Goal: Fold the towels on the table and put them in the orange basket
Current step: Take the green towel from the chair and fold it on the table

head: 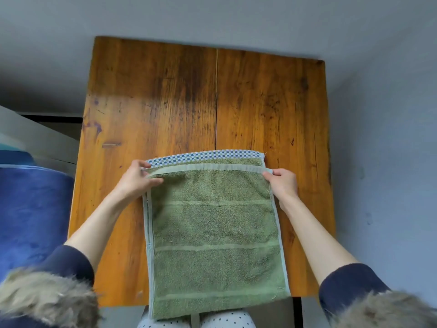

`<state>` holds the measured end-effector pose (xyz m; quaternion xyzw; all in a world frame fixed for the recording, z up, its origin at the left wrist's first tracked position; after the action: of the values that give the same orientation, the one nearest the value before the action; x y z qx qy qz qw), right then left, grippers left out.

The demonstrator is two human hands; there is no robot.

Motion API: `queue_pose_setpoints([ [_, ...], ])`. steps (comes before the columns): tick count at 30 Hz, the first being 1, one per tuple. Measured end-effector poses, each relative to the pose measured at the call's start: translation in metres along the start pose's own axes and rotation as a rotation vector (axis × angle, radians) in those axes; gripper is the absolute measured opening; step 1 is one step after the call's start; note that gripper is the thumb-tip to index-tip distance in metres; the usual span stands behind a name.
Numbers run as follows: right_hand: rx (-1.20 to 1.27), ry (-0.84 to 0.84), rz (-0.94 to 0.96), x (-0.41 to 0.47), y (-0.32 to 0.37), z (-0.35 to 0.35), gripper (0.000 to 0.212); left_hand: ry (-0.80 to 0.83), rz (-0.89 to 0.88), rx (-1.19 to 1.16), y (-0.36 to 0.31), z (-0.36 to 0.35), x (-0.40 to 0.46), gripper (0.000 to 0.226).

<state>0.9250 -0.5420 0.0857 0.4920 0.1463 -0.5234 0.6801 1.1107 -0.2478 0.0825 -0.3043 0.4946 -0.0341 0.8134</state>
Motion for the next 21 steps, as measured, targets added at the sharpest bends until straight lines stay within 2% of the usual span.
queue_pose_setpoints([
  [2,0.012,-0.019,0.020,-0.009,0.000,0.007,0.031,0.151,0.003,-0.280,0.002,0.004,-0.011,0.031],
  [4,0.028,-0.007,0.051,-0.016,0.003,0.014,0.021,0.246,0.017,-0.381,0.005,0.007,-0.020,0.018],
  [5,0.050,0.011,0.067,-0.018,0.005,0.017,0.015,0.228,0.009,-0.381,0.006,0.008,-0.023,0.015],
  [9,0.119,0.133,0.156,-0.028,0.013,0.022,0.014,-0.073,-0.049,-0.069,0.002,0.014,-0.023,0.024],
  [11,0.098,0.180,0.183,-0.031,0.015,0.022,0.008,-0.120,-0.077,0.022,-0.004,0.007,-0.016,0.036],
  [14,0.093,0.210,0.205,-0.035,0.015,0.019,0.012,-0.156,-0.037,0.112,-0.007,-0.004,0.001,0.051],
  [18,0.113,0.219,0.219,-0.037,0.013,0.019,0.012,-0.221,0.023,0.192,-0.001,-0.010,0.011,0.030],
  [21,0.133,0.221,0.222,-0.039,0.013,0.021,0.009,-0.218,-0.030,0.162,-0.002,-0.007,0.008,0.013],
])
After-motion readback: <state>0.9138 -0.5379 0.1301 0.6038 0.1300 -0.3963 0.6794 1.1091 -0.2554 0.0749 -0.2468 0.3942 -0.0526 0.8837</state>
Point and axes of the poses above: each hand's wrist, its own x-axis towards the middle knuckle, its own z-axis out of the back of the hand, y = z × x, the point moved 3 cm from there along x, towards the middle knuckle, and after that the axes turned 14 degrees about y, right-handed, at the moved point
